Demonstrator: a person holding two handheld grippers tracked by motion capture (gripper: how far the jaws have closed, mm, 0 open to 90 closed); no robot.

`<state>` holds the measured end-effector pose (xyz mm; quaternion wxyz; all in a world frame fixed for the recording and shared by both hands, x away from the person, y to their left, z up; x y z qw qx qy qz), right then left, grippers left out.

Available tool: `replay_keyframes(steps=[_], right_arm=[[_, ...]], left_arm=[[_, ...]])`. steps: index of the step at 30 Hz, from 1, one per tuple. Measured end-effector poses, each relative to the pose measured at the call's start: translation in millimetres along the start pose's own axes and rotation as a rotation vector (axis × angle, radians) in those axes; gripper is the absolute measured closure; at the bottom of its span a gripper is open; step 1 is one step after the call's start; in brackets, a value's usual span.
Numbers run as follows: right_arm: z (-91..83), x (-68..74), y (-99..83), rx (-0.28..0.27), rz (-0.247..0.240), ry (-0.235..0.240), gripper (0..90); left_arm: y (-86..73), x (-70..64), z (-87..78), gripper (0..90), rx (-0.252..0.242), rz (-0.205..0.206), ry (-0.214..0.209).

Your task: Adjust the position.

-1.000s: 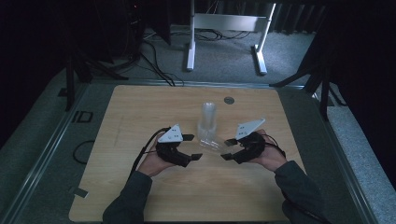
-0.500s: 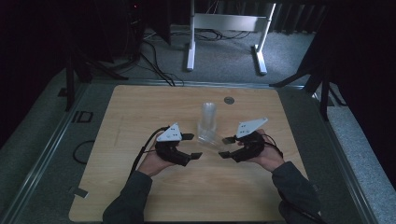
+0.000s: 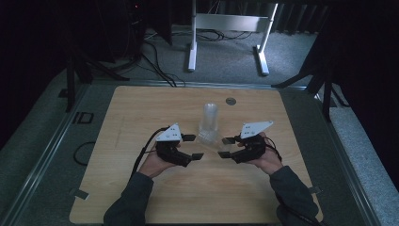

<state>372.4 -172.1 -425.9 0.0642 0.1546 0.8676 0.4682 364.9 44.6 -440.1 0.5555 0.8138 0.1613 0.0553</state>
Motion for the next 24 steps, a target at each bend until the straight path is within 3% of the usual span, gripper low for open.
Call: replay_keyframes(steps=[24], right_arm=[[3.8,2.6,-2.8,-0.117,0.051,0.044,42.2]], left_arm=[[6.5,-1.9,3.0,23.9,-0.072,-0.041,-0.044]])
Point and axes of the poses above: each handheld gripper's, and its own axes: z roughly forward along the jaws, y roughly out of its top, x roughly to its left, the point moved 5 cm from there along z, roughly forward along the jaws, and after that the axes turned 2 degrees about -y, right-handed, at the moved point
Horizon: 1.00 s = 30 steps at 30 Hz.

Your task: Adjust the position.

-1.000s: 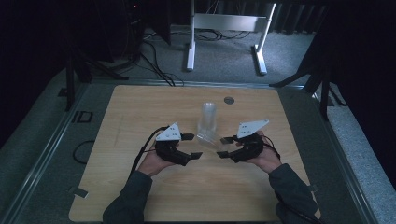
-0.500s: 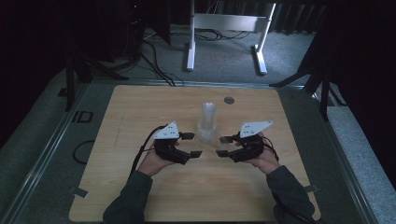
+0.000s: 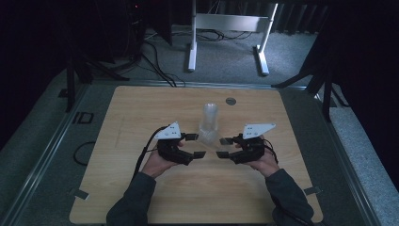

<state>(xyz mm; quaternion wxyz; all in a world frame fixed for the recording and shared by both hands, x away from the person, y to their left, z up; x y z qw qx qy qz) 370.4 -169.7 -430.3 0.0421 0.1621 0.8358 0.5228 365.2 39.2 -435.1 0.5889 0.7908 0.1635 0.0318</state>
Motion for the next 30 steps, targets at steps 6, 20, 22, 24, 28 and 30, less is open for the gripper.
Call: replay_keyframes(steps=[6,20,22,24,28,30], right_arm=[[1.2,1.2,-0.4,-0.032,0.009,0.012,42.3],[4.1,2.9,-1.4,-0.081,0.027,0.037,42.3],[4.2,3.0,0.0,-0.09,0.025,0.039,42.3],[4.4,3.3,0.3,-0.091,0.024,0.039,42.3],[7.3,4.1,-0.4,-0.096,0.032,0.04,42.2],[8.9,4.2,-1.2,-0.097,0.034,0.042,42.3]], left_arm=[[2.3,-0.3,1.5,23.9,-0.037,-0.024,-0.029],[7.7,-0.4,4.2,23.0,-0.108,-0.064,-0.067],[10.5,-0.2,5.3,22.5,-0.133,-0.072,-0.071],[11.0,-0.2,5.6,22.0,-0.138,-0.074,-0.069],[11.7,-0.1,7.2,21.6,-0.153,-0.075,-0.067],[12.2,-0.6,8.3,21.6,-0.158,-0.076,-0.066]])
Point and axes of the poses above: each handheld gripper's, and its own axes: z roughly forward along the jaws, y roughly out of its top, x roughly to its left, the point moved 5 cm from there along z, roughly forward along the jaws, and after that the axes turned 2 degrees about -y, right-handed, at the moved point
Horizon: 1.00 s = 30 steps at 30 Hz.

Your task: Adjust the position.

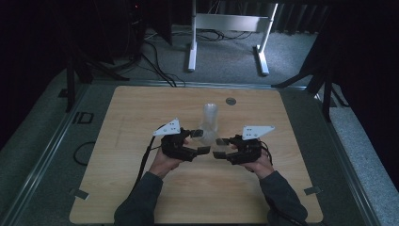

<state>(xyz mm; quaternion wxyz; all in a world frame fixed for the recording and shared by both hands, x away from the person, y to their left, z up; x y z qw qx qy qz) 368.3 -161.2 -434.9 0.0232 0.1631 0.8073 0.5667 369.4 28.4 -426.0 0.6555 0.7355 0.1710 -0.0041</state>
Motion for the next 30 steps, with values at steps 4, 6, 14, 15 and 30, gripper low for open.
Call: replay_keyframes(steps=[4,6,14,15,30], right_arm=[[1.2,0.3,0.1,-0.004,0.002,0.004,42.3],[1.1,0.4,0.2,-0.005,0.003,0.004,42.3],[2.0,0.0,-2.1,-0.015,0.015,0.01,42.2],[2.4,0.0,-2.5,-0.014,0.016,0.011,42.2],[5.7,1.0,-4.4,-0.004,0.02,0.017,42.1]], left_arm=[[1.2,-0.2,1.7,21.4,-0.015,-0.006,-0.002],[1.7,0.0,2.3,21.4,-0.024,-0.008,-0.005],[3.0,0.7,3.8,21.5,-0.048,-0.018,0.001],[3.0,0.7,3.8,21.6,-0.048,-0.018,0.001],[4.0,-0.3,5.3,23.4,-0.07,-0.022,0.0]])
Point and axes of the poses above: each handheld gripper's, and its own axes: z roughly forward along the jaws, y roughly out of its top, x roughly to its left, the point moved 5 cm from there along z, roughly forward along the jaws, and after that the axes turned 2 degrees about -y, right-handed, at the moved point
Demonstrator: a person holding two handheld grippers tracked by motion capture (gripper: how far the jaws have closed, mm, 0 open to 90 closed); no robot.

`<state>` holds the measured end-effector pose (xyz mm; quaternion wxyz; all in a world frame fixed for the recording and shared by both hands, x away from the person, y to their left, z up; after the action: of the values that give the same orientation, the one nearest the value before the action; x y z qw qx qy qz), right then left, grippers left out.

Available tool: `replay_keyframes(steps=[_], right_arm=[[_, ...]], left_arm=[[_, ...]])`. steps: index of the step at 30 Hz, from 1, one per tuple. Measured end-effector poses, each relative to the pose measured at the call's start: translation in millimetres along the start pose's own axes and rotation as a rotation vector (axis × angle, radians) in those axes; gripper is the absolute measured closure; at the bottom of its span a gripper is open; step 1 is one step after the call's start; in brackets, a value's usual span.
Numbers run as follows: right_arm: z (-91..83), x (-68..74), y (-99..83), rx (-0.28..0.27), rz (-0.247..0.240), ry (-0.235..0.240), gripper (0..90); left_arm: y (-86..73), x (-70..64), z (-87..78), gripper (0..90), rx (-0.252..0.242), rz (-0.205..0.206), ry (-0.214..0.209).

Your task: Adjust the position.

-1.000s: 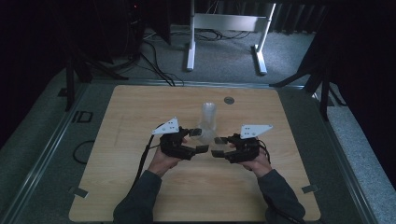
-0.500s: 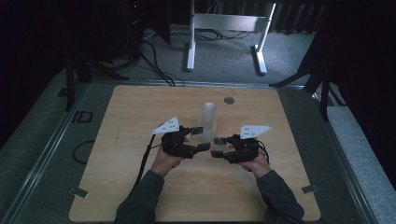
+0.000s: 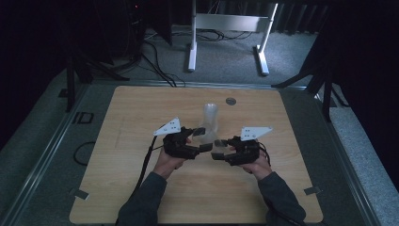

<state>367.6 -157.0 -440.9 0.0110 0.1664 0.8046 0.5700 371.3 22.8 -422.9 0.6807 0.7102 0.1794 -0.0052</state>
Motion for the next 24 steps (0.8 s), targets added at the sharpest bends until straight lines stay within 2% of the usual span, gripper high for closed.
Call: replay_keyframes(steps=[16,22,23,24], right_arm=[[0.7,0.0,0.0,0.022,-0.005,-0.003,41.5],[0.7,0.2,0.7,0.031,-0.006,-0.008,40.0],[0.5,0.7,1.3,0.043,-0.012,-0.017,35.9],[0.5,0.7,1.3,0.043,-0.012,-0.017,35.9]], left_arm=[[-0.4,-1.2,1.3,27.4,-0.002,0.004,-0.005],[-0.6,-1.5,1.7,27.4,0.0,0.006,-0.005],[-0.7,-2.2,1.9,28.0,0.003,0.009,-0.006],[-0.7,-2.2,1.9,28.2,0.003,0.009,-0.006]])
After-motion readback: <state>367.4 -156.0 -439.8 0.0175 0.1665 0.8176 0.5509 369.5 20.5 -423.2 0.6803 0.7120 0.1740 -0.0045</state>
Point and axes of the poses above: each handheld gripper's, and its own axes: z roughly forward along the jaws, y roughly out of its top, x roughly to its left, the point moved 5 cm from there along z, roughly forward along the jaws, and after that the axes turned 2 degrees about -y, right-handed, at the moved point
